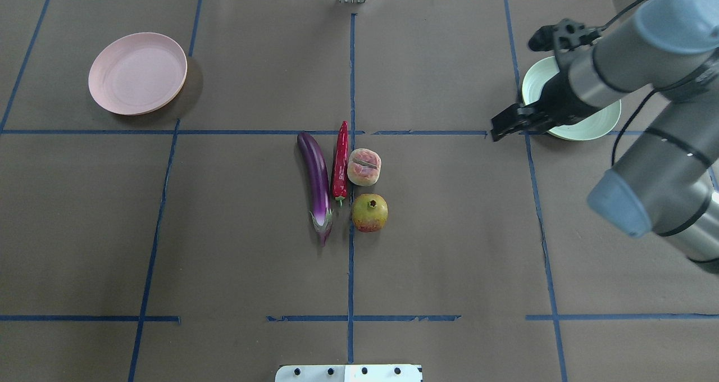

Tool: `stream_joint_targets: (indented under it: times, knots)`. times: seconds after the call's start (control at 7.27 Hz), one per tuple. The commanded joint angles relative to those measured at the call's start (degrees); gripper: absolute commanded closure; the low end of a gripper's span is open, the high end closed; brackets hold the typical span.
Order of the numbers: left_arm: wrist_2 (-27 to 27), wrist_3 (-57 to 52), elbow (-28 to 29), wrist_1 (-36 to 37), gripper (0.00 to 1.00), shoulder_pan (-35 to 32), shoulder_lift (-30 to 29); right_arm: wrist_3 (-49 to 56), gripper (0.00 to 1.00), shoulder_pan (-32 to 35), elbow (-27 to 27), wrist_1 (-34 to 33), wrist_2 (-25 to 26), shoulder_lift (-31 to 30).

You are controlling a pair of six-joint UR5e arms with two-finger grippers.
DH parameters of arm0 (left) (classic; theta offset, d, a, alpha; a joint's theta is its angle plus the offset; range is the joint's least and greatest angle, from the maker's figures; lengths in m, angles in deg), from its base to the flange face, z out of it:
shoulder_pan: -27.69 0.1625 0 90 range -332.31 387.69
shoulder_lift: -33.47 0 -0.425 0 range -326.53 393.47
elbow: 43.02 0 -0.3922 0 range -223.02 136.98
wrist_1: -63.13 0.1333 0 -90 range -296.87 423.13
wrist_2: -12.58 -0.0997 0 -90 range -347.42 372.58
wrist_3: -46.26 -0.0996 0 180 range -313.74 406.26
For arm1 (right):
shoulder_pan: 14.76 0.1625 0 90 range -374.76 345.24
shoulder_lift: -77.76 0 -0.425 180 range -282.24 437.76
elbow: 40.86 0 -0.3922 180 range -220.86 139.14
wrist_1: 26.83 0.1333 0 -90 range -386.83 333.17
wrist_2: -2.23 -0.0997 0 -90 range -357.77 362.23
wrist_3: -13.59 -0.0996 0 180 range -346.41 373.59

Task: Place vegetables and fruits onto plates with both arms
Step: 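Move the right gripper over the apple beside the peach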

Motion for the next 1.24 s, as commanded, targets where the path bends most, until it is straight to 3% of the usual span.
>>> stream_joint_targets:
  times: [0.0,0.28,1.1]
  knots:
    - [0.0,0.0,0.0,0.0,0.00,0.0,0.1,-14.0,0.00,-14.4,2.9,-0.2,14.0,8.6]
    - [0.0,0.0,0.0,0.2,0.00,0.0,0.2,-18.7,0.00,-19.7,9.5,-4.1,21.6,17.2]
    - [0.0,0.0,0.1,0.3,0.00,0.0,0.2,-18.4,0.00,-22.4,16.7,-3.9,24.1,18.4]
